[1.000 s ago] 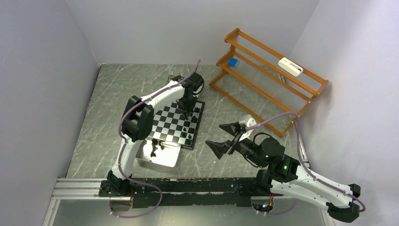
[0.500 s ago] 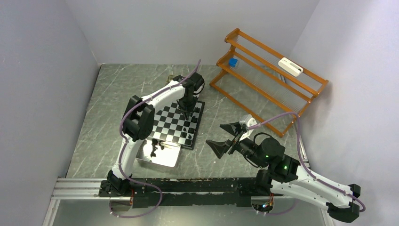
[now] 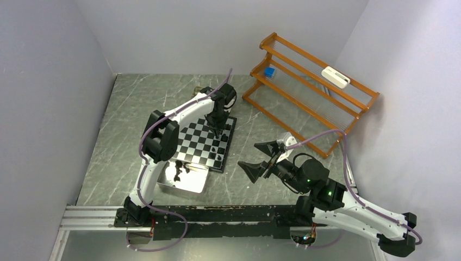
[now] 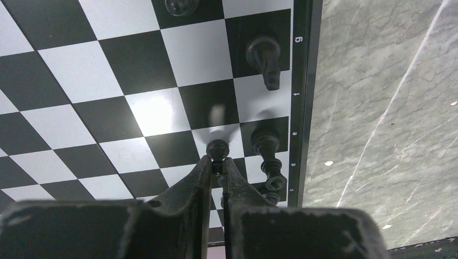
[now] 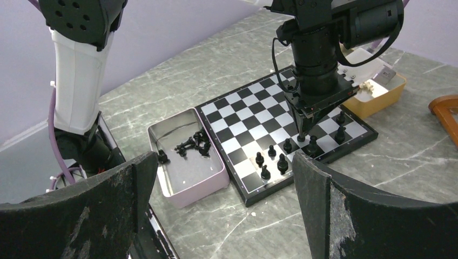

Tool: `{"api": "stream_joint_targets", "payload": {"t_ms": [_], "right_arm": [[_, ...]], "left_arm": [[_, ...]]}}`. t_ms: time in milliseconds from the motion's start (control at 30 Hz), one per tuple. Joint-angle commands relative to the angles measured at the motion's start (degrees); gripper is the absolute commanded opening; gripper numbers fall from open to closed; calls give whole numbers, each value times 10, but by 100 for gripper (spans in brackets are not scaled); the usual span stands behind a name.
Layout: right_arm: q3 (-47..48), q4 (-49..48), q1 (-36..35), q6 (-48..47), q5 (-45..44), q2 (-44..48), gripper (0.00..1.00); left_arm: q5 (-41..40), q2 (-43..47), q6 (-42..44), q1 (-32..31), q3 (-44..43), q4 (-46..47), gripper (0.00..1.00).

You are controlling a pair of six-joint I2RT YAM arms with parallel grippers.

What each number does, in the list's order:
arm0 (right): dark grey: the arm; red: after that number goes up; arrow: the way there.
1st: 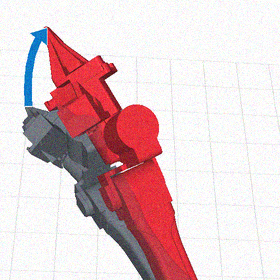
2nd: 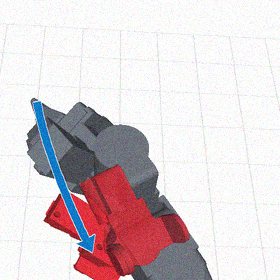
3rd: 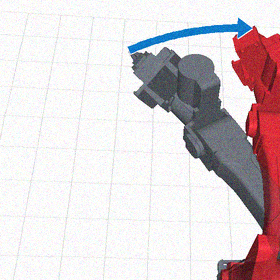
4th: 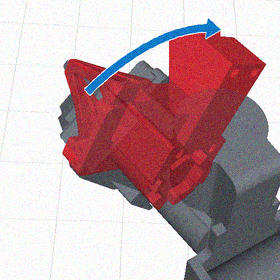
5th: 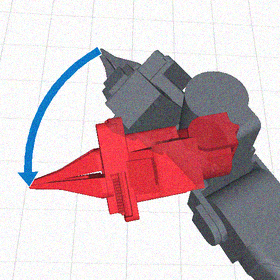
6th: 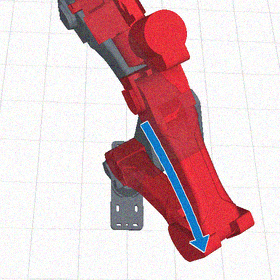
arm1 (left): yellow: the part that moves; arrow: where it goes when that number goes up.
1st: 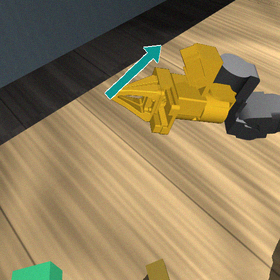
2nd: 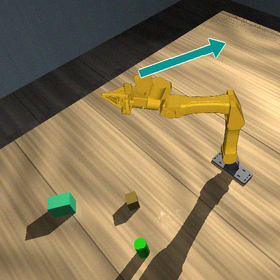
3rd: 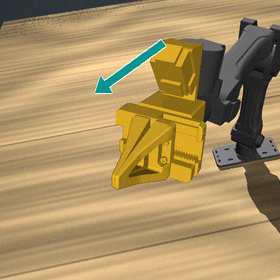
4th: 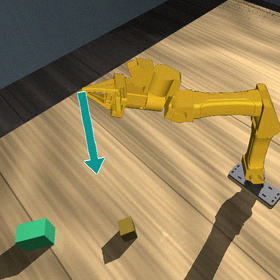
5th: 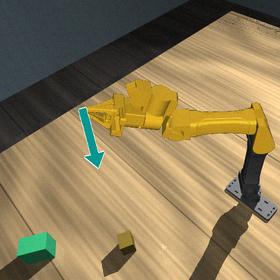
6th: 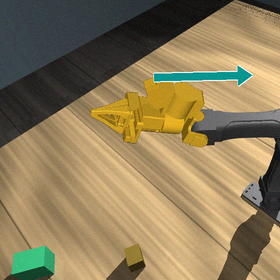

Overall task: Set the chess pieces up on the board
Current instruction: Place the chess piece on the chessboard.

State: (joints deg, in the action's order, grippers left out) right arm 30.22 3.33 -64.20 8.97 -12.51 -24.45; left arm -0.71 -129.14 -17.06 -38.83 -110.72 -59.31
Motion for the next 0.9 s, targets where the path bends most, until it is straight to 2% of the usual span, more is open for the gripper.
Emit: {"api": "stream_joint_targets", "payload": {"t_ms": [0, 300, 500, 633, 800, 867], "right_arm": [[5, -9, -1, 0, -6, 8, 100], [1, -14, 0, -1, -3, 4, 100], [-4, -21, -1, 1, -9, -1, 100], [-3, -21, -1, 21, -32, -15, 100], [16, 13, -1, 107, -127, -43, 100], [28, 33, -1, 99, -135, -50, 100]], "left_arm": [[8, -11, 5, -2, -13, 2, 17], [8, 11, 0, -2, -37, 9, 32], [-35, 62, -9, -2, -36, 19, 33], [-67, 128, -28, 0, 8, 22, 32], [-76, 234, -59, 8, 105, 33, 30], [-86, 278, -70, 11, 153, 32, 30]]}}
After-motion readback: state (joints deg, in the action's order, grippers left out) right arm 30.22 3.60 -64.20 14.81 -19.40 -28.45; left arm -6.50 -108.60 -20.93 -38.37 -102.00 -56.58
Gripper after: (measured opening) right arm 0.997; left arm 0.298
